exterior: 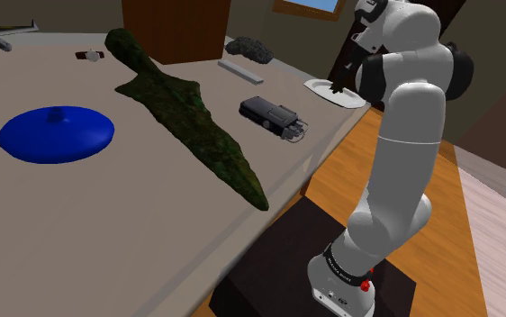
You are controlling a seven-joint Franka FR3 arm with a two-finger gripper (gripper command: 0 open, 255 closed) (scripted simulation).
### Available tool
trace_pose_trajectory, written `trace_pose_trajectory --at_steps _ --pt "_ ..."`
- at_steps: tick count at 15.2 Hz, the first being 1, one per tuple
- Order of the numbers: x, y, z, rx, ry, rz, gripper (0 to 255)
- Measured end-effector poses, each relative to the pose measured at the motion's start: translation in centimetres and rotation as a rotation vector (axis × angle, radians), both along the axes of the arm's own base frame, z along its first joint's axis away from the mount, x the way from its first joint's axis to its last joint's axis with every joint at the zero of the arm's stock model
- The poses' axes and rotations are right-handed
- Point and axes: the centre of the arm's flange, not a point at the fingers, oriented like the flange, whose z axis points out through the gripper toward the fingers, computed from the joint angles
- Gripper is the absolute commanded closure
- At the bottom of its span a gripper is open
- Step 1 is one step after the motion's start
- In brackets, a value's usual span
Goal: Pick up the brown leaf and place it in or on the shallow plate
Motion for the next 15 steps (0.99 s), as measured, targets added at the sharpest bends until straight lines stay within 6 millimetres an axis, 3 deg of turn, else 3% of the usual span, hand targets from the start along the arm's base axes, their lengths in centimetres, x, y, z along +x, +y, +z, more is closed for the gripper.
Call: trace_pose_trajectory --at_steps 7,8,15 --pt "0.06 -0.05 -0.56 -0.002 -0.002 0.000 255" --pt "0.07 -0.05 -0.56 -0.002 -0.002 0.000 0" --pt "-0.01 -0.24 -0.03 -0.001 0.000 0.000 0"
